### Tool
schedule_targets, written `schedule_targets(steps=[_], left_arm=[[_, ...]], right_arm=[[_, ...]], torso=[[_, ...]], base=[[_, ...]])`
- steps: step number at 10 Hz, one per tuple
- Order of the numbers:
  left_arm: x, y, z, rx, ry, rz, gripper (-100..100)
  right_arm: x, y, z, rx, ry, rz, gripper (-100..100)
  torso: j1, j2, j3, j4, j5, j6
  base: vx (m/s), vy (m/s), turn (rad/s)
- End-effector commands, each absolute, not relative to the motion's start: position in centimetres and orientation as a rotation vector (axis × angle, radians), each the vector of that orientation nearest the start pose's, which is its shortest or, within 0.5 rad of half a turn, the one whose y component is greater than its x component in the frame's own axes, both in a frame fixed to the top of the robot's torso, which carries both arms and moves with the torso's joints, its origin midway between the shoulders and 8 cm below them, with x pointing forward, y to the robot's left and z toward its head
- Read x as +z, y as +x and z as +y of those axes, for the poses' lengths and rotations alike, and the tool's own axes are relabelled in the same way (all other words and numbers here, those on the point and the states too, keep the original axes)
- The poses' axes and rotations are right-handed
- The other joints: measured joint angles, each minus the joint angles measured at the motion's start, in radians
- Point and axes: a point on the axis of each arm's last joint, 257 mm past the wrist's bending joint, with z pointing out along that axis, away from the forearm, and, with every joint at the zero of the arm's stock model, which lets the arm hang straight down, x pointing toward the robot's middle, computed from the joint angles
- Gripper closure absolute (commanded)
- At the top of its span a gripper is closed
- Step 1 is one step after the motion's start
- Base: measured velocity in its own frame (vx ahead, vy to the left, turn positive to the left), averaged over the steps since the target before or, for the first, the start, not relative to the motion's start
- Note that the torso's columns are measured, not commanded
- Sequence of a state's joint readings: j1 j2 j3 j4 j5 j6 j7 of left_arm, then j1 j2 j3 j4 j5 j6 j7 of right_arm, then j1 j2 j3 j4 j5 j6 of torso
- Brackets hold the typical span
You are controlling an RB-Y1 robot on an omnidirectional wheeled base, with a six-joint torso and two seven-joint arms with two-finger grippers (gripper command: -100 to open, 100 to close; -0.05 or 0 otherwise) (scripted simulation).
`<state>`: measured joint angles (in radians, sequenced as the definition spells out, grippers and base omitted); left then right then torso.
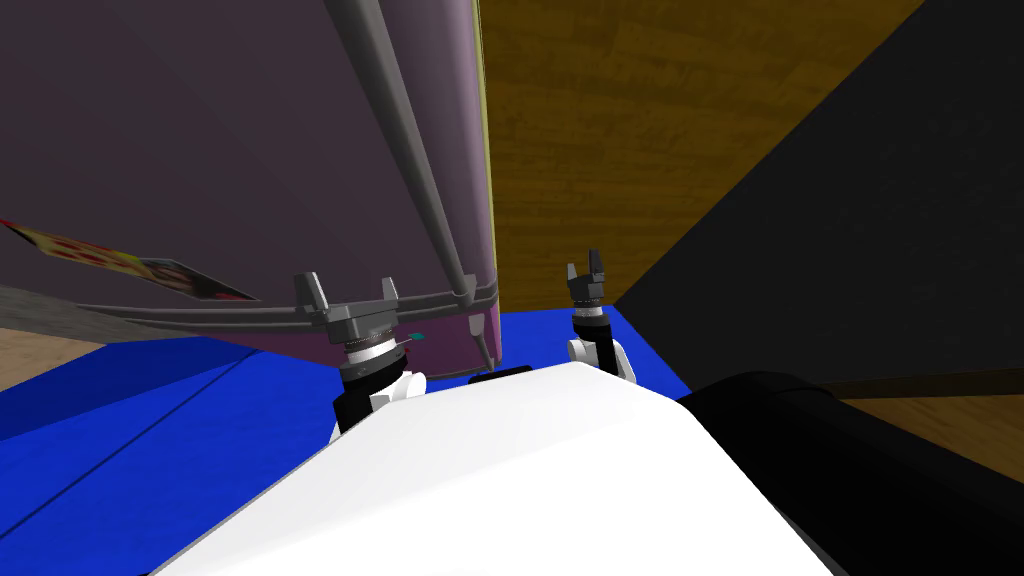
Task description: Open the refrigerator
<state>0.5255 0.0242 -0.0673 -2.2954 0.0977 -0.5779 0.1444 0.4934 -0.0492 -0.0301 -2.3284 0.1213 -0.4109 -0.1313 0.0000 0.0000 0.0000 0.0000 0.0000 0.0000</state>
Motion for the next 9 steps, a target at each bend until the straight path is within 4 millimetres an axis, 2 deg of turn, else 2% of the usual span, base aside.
schedule_targets(steps=[1, 9], left_arm=[[3.63, 32.72, 26.86, -1.571, -0.708, 0.48, 0], [3.64, 32.71, 26.86, -1.571, -0.708, 0.48, 0]], right_arm=[[2.99, 35.09, -27.17, 1.304, 0.628, 0.71, 0], [3.01, 35.08, -27.17, 1.304, 0.628, 0.71, 0]], torso=[[0.0, 0.04, -0.082, 0.041, 0.0, 0.0], [0.0, 0.618, -1.234, 0.617, 0.0, 0.0]], base=[[0.0, 0.0, 0.0], [0.0, 0.0, 0.0]])
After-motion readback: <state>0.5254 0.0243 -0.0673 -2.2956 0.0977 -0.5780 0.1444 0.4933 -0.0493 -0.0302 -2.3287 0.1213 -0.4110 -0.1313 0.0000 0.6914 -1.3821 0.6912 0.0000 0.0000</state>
